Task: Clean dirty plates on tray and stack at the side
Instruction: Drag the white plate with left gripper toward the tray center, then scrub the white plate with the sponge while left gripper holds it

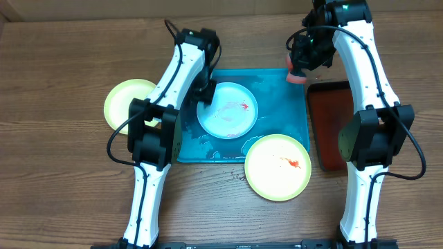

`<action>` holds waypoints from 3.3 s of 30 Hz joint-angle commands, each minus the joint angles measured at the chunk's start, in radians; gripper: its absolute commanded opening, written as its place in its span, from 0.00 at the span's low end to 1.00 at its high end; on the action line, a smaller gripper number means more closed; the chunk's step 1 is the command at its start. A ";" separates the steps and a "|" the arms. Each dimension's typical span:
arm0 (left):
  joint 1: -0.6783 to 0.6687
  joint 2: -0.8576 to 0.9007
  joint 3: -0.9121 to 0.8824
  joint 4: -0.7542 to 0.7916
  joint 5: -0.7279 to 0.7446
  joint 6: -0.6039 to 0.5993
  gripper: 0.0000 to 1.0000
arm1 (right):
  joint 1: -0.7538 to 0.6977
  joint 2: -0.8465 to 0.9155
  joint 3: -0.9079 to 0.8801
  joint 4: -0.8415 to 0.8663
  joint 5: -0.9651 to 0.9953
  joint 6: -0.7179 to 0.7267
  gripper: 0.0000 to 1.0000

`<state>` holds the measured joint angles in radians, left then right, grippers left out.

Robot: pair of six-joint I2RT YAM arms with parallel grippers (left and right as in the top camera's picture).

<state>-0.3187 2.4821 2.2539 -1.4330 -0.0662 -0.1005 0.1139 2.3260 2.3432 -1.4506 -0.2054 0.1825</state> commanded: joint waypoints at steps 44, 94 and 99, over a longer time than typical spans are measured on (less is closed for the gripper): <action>0.083 0.011 -0.112 0.165 0.316 -0.247 0.04 | 0.167 -0.035 -0.101 0.138 -0.096 0.010 0.04; 0.148 0.011 -0.112 0.177 0.539 0.074 0.04 | 0.339 0.031 -0.490 0.585 -0.393 0.010 0.04; 0.148 0.011 -0.112 0.177 0.539 0.070 0.04 | 0.352 0.031 -0.490 0.555 -0.455 -0.010 0.04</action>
<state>-0.1658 2.4783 2.1468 -1.2598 0.4274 -0.0414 0.4515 2.3333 1.8618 -0.8871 -0.5632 0.1993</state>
